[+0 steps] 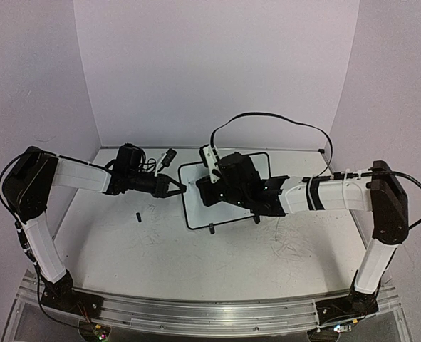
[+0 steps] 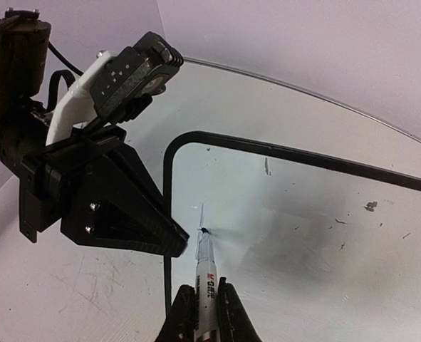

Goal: Write a sentence on the whiteboard

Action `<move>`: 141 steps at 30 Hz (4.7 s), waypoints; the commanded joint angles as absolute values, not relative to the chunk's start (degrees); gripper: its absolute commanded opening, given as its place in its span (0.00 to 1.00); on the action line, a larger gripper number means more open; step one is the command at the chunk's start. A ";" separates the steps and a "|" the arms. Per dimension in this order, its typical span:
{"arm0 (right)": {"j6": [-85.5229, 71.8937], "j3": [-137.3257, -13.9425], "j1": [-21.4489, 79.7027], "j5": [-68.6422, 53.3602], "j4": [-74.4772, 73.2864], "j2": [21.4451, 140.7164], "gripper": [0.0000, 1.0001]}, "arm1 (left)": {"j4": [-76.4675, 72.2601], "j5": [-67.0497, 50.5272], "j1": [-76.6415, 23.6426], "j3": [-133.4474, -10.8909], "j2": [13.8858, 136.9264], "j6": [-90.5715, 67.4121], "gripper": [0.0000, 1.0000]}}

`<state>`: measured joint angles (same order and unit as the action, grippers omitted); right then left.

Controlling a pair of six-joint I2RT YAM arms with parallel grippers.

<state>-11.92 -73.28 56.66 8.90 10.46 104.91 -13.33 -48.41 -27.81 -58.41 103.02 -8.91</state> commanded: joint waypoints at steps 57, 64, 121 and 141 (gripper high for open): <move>-10.64 -73.39 55.32 7.40 15.46 102.90 0.00 | -8.84 -47.14 -27.51 -58.97 100.58 -8.09 0.00; -10.52 -74.05 55.33 8.27 15.25 103.54 0.00 | -8.74 -47.05 -27.51 -58.97 100.44 -8.02 0.00; -14.91 -67.92 56.00 9.71 11.45 102.13 0.00 | -8.75 -47.03 -27.51 -58.80 99.85 -7.94 0.00; -16.35 -63.86 55.00 7.17 16.39 94.96 0.00 | -8.63 -46.83 -27.51 -58.79 99.70 -8.00 0.00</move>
